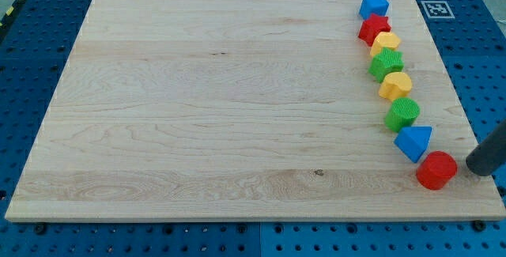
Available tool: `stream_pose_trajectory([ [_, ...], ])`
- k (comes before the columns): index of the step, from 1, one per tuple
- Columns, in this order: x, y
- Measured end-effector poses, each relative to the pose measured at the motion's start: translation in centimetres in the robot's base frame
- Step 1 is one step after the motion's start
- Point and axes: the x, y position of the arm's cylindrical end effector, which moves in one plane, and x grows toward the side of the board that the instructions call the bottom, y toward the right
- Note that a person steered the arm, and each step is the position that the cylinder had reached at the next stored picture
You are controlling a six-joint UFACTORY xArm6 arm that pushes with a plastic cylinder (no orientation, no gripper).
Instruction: Adjust the red circle below the triangle
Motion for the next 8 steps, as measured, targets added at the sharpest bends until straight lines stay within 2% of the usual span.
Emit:
stream_pose_trajectory([
  [6, 0.1, -4.0],
  [8, 0.4, 1.6],
])
